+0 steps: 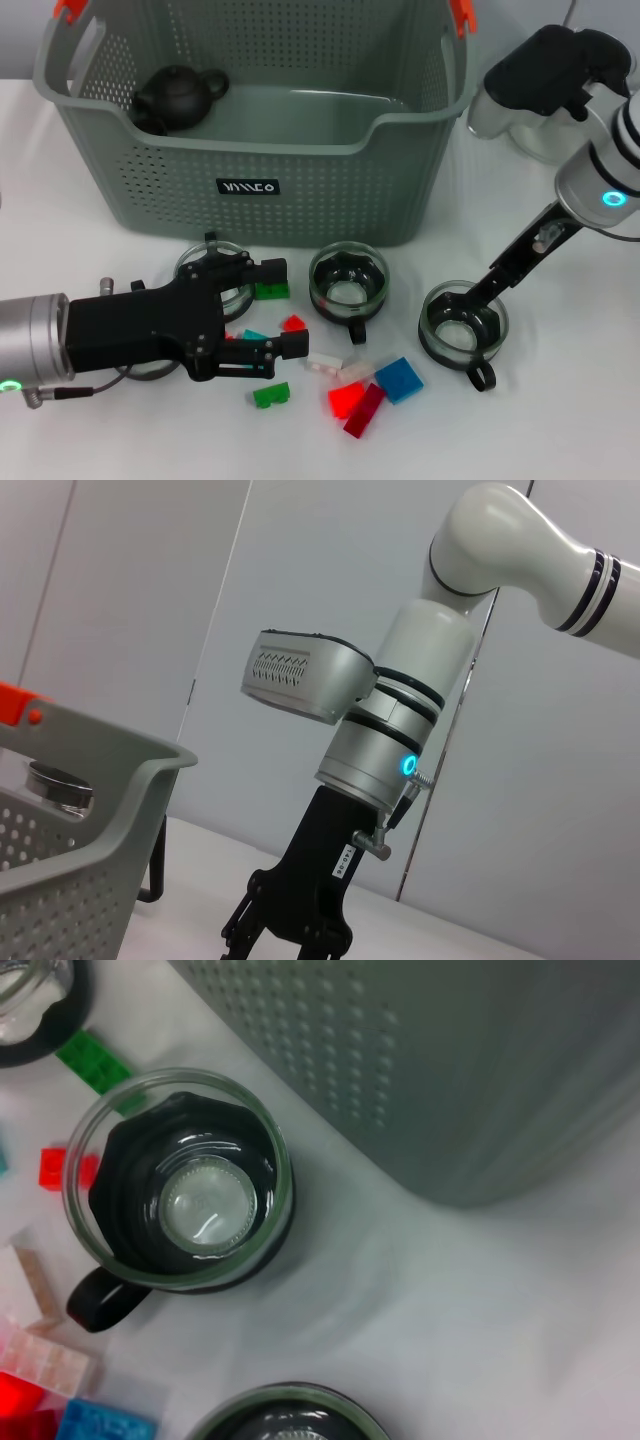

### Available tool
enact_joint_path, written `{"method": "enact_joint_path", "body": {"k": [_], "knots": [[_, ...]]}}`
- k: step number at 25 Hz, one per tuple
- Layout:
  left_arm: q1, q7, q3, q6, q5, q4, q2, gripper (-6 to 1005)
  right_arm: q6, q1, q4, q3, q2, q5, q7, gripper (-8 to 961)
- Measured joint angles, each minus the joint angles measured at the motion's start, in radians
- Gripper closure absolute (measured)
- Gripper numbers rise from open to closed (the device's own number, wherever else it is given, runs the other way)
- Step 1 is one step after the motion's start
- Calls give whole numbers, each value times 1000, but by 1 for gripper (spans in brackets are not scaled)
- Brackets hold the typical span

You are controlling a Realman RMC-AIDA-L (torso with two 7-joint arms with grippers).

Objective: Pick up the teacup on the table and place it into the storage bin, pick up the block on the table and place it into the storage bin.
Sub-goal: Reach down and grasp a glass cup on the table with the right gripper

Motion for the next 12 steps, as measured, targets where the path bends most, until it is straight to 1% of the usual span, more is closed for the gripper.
{"method": "enact_joint_path", "body": {"k": [6, 7, 12], "knots": [[0, 0, 0, -2, 0, 0, 0, 65, 30, 22, 50, -11, 4, 20, -3, 76], [0, 0, 0, -3, 0, 0, 0, 65, 45, 29, 72, -22, 4, 34, -5, 76], [0, 0, 0, -4, 0, 0, 0, 66, 70, 38, 98, -55, 5, 48, -2, 75]]}}
